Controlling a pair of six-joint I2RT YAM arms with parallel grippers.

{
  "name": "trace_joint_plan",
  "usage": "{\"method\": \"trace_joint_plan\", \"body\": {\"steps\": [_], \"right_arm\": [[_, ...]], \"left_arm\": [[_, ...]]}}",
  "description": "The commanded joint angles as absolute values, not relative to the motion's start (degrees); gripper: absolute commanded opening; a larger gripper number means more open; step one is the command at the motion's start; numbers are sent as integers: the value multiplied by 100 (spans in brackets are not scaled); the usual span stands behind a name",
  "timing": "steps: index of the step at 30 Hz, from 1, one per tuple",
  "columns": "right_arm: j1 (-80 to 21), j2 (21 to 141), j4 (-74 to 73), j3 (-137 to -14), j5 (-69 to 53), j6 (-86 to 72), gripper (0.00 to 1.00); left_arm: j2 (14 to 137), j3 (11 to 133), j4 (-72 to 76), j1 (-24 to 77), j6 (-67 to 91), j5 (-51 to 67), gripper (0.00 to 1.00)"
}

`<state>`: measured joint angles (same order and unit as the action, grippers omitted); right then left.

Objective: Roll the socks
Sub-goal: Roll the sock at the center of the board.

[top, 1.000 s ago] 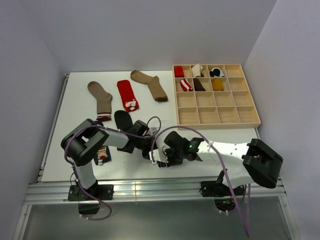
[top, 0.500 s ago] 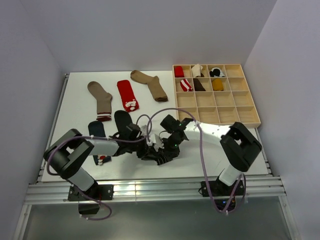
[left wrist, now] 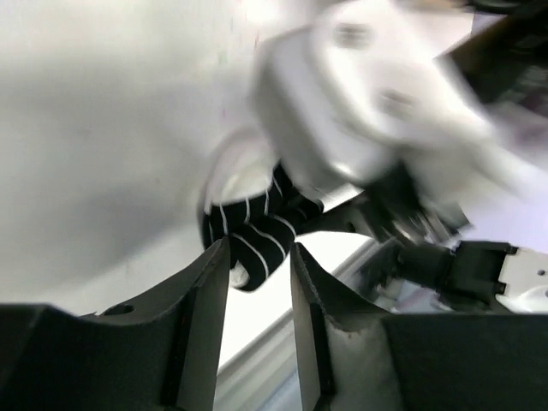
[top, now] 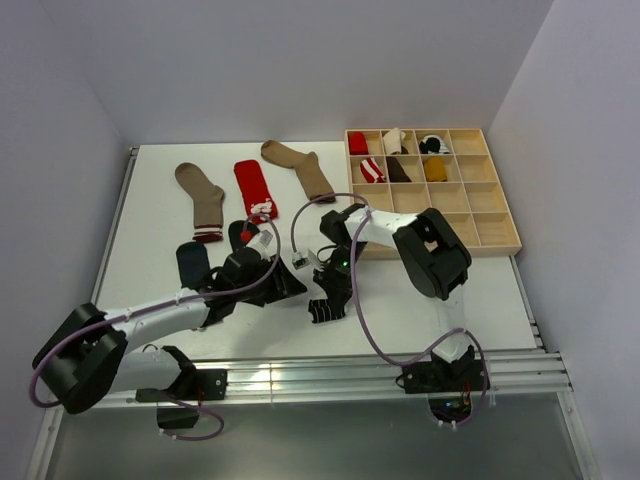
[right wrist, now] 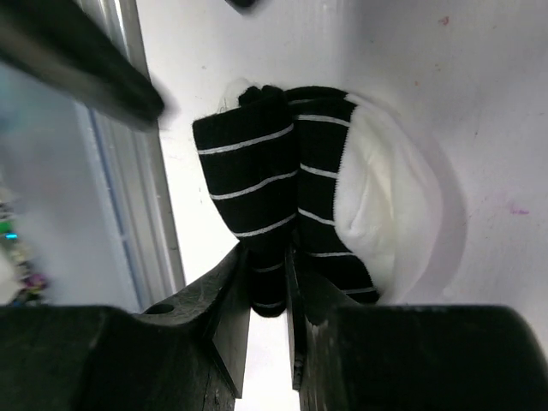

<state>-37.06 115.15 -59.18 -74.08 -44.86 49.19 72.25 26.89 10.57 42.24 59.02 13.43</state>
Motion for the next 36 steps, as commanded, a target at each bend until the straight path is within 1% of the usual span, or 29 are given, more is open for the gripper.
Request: {"method": "trace_joint_plan", "body": {"steps": [1,5,7,8,10,13,17,21,26,36], "right_arm": [[-3613,11926,-6617,-7803,-4561,5186,25],[-3560,12199,-6688,-8015,-4544,5054,25],[-3542,12304,-6671,-8068,-4509,4949,25],[-3533,12339,-6697,-8094,-4517,4940,24],[-3533,12401,-6628,-8139,-4509,4800,24],[-3524,12489,-6627,-8209,-4474,4685,24],[-3516,12551,-6609,-8244,-4447,4579,24],[-3489,12735,-6829,-8384,-4631,4614,24],[-3428,12849,-6847,-8437,-4623,4474,23],[-3366,12858,-6460,-8297,-4228,4000,23]], "left_arm": [[6795,2830,844,4315,5082,467,40],[6688,2909,1045,4552,4580,186,42],[6811,2970,1186,4736,4281,27,43],[6959,3049,1213,4998,4098,-252,43],[7136,3111,1457,5324,3921,-386,44],[7523,3129,1730,5536,3710,-492,45],[7804,3120,2249,5660,3306,-229,47],[8138,3225,2320,5660,2971,-53,47],[8498,3226,2592,5660,3006,553,47],[8499,2848,2962,5660,3287,835,46]]}}
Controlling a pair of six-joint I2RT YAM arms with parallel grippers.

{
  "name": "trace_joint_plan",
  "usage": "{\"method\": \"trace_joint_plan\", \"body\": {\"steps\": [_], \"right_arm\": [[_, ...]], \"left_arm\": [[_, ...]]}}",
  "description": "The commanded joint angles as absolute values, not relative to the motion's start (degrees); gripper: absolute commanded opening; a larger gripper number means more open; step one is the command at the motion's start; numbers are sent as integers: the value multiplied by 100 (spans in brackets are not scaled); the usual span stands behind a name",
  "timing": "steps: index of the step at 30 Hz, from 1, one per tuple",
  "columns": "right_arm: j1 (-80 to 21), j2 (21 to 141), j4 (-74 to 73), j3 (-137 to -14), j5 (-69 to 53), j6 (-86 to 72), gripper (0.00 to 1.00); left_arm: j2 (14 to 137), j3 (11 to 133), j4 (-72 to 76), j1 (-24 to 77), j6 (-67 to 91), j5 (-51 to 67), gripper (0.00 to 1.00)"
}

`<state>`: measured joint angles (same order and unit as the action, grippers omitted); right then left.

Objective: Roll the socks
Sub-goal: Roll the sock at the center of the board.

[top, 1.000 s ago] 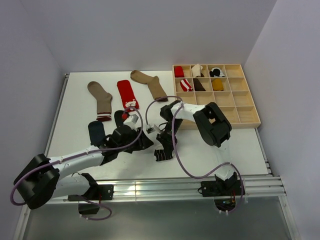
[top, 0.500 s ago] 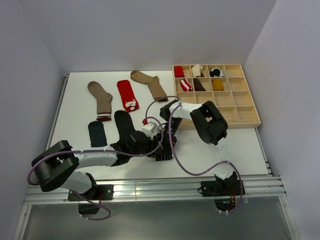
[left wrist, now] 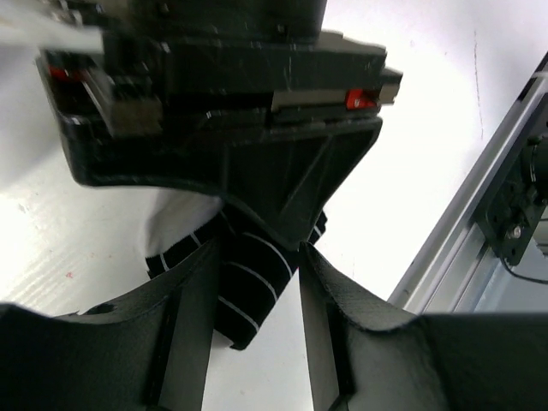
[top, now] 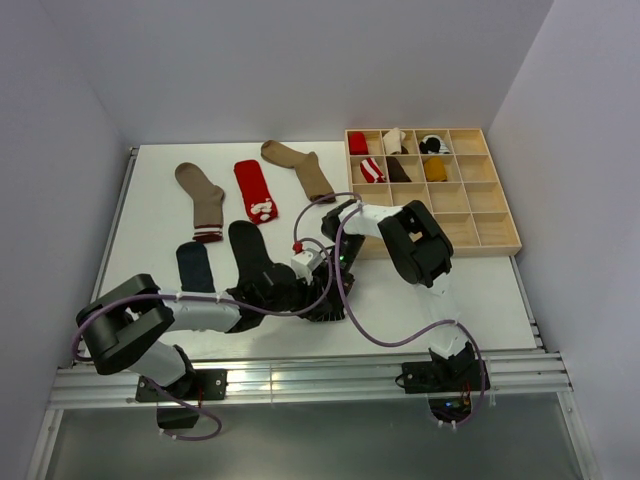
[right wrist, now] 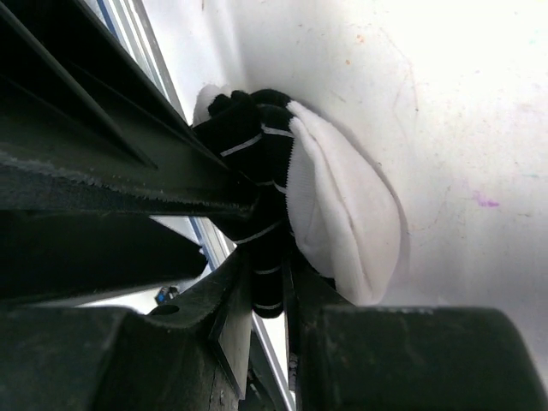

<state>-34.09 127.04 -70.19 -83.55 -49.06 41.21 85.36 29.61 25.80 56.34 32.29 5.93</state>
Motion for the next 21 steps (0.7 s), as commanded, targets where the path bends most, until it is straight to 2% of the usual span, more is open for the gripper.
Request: {"method": "trace_joint_plan", "body": {"steps": [1,16,21], "right_arm": [[-3366,12876,-6408,-8271,-4201,3964,22],[-3296,12858,-6065,-8060,-3701,3691,21],[-3296,12850,-6029,-8016,-3665,3656,21]], "left_arm": [[8516,2830,2971,5660,3305,844,46],[8534,2830,2417,5660,3375,54,43],[8543,2935,2285,5660,3243,122,47]]}}
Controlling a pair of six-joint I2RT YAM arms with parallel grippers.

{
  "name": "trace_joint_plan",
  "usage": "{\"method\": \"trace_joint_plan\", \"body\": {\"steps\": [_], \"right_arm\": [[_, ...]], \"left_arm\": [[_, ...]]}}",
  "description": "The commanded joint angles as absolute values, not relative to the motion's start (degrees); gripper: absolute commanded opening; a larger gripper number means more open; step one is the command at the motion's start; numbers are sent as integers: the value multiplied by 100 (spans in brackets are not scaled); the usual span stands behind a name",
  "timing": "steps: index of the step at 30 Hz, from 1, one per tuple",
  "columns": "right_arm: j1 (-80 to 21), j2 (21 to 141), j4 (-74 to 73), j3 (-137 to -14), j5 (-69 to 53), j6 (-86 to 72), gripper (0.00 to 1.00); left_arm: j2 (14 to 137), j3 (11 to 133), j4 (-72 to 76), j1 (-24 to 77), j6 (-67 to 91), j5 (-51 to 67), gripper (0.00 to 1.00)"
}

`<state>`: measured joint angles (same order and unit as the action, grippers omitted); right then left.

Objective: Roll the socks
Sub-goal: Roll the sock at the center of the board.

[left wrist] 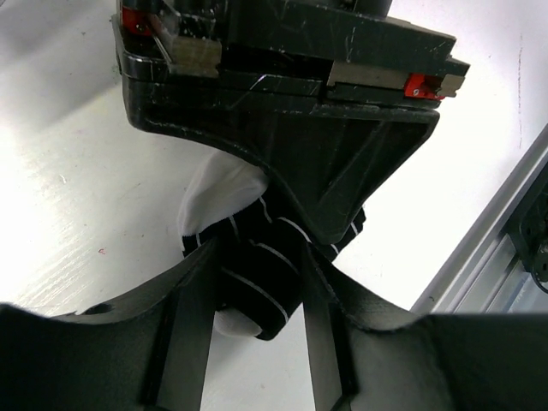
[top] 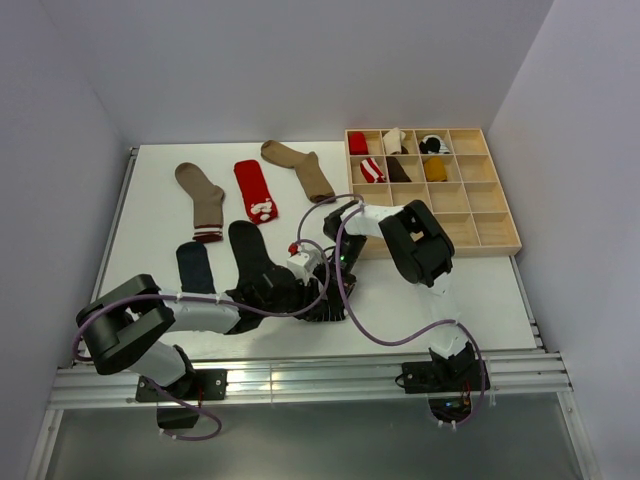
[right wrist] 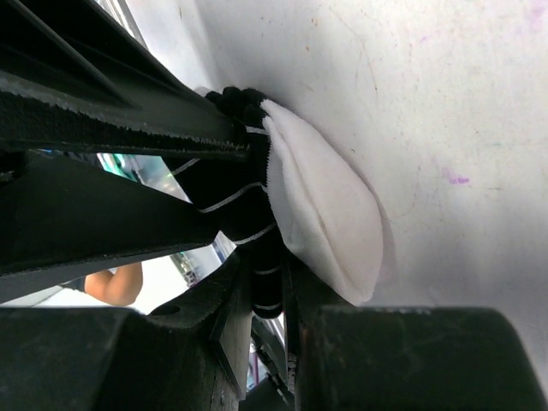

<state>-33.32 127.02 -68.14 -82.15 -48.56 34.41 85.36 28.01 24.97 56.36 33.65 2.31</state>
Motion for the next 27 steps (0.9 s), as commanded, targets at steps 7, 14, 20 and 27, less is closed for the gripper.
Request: {"method": "trace_joint_plan", "body": {"steps": [7,14,20,27], "right_arm": [[-3287,12858,-5977,-8033,-3577,3595,21],[-3287,12604,-5608,-7937,-3217,3314,27],[-3278,12411,-5397,-7840,-3085,3235,43],[-3059,11910,-5318,-7699,-3199,3147,52]], "left_arm": [[8833,3155,2110,5669,3173,334,46],[9157,3410,1513,5686,3612,326,13],[9474,3797,353,5827,4156,26,0],[9519,3823,-132,5836,4623,-123,0]]}}
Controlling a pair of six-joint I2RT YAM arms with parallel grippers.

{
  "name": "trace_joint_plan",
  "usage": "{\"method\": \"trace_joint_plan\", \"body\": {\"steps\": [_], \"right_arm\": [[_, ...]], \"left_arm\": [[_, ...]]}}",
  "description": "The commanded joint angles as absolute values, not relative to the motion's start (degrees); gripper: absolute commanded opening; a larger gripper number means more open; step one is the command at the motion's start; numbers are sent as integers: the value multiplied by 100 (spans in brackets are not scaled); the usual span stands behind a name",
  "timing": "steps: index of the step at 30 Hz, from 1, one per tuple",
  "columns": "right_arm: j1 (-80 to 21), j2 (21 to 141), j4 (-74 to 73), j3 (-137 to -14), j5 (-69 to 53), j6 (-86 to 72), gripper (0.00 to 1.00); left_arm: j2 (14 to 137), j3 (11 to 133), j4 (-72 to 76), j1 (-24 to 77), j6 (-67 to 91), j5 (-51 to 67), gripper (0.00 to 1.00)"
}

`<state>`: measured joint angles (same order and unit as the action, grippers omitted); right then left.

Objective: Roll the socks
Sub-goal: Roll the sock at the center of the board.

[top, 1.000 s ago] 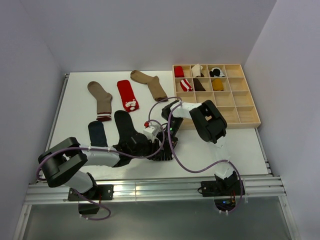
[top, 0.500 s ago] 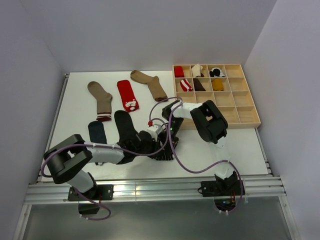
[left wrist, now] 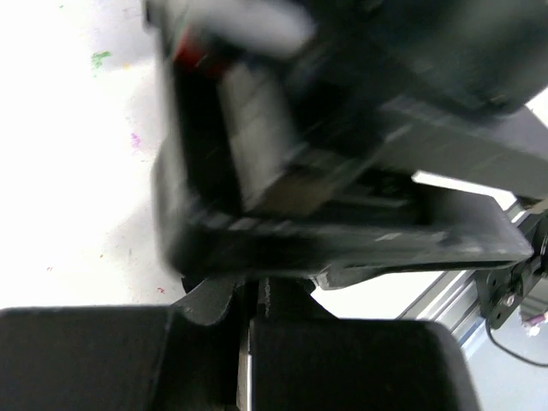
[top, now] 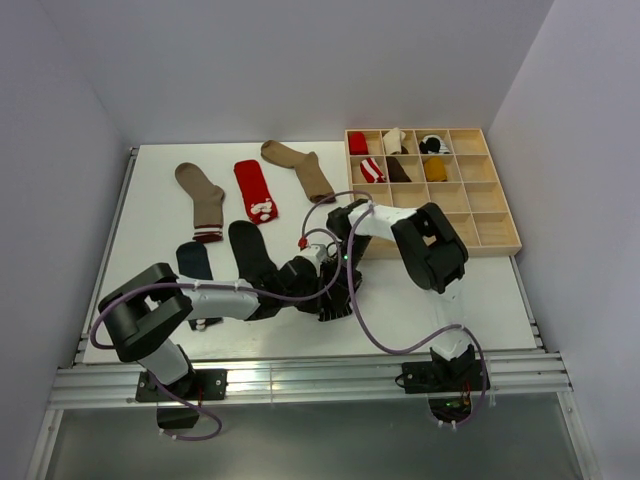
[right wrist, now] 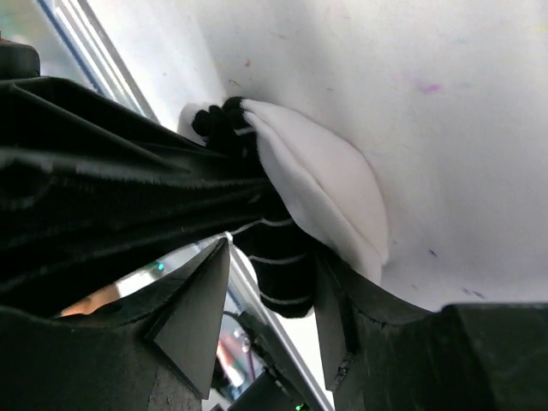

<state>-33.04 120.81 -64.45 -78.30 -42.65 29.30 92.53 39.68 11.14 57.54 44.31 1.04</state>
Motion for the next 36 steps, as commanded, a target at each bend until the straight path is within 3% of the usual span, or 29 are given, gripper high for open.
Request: {"method": "trace_joint_plan", "body": {"steps": [1,11,21,31,36], "right_arm": [[-3024,11805,-5309,-7673,-3208,3086,52],[-2602,11023,-5238,-7225,-3471,3032,54],[-2373,9933,-4573,-6355,-3525,3252,53],[-2162,7343,-2946,-4249,-3278,4719,59],[-2363,6803,-2672,-3929,-3375,4851,59]], "left_arm": [[9536,3823,-193,5836,4667,-123,0],[9659,3850,-228,5827,4772,-53,0],[9747,3841,-343,5459,4834,904,0],[10046,4086,-510,4878,4746,2223,0],[10300,4201,-422,4816,4957,2592,0]]}}
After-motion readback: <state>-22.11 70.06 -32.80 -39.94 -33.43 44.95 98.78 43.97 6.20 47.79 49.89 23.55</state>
